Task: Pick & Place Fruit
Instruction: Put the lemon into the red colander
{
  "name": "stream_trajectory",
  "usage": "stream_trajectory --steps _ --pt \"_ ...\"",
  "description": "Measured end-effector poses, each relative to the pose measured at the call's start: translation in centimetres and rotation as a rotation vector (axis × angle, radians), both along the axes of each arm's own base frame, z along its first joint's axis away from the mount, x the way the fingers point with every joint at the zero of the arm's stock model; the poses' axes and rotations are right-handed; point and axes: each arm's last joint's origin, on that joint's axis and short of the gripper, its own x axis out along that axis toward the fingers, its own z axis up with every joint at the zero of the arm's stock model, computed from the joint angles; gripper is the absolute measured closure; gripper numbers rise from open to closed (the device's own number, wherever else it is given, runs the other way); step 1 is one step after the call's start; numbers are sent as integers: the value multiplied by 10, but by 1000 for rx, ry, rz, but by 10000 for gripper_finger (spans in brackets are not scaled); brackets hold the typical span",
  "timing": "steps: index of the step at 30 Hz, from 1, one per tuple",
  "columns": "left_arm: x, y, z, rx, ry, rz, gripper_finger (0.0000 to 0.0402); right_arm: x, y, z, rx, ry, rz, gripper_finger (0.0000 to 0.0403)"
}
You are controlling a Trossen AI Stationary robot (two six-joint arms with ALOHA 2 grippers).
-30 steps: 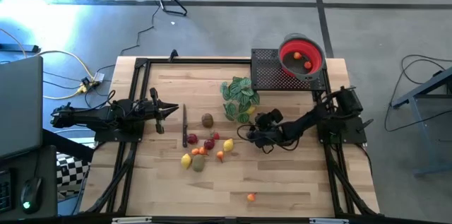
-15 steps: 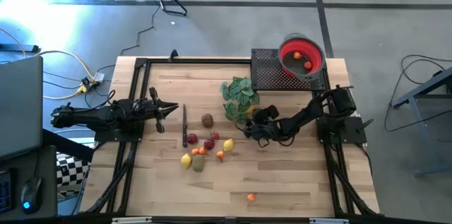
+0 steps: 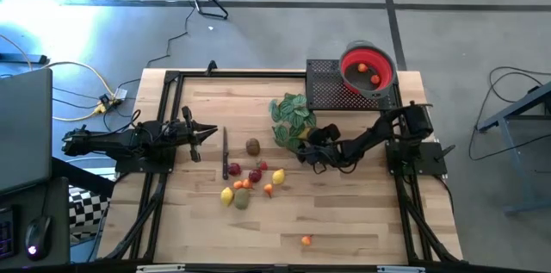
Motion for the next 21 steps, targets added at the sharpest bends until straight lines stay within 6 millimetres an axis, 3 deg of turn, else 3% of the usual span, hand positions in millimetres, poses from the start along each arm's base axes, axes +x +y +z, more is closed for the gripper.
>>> stream_trajectory --steps 21 --pt "-1 1 0 -2 0 53 368 4 -13 1 74 -54 13 78"
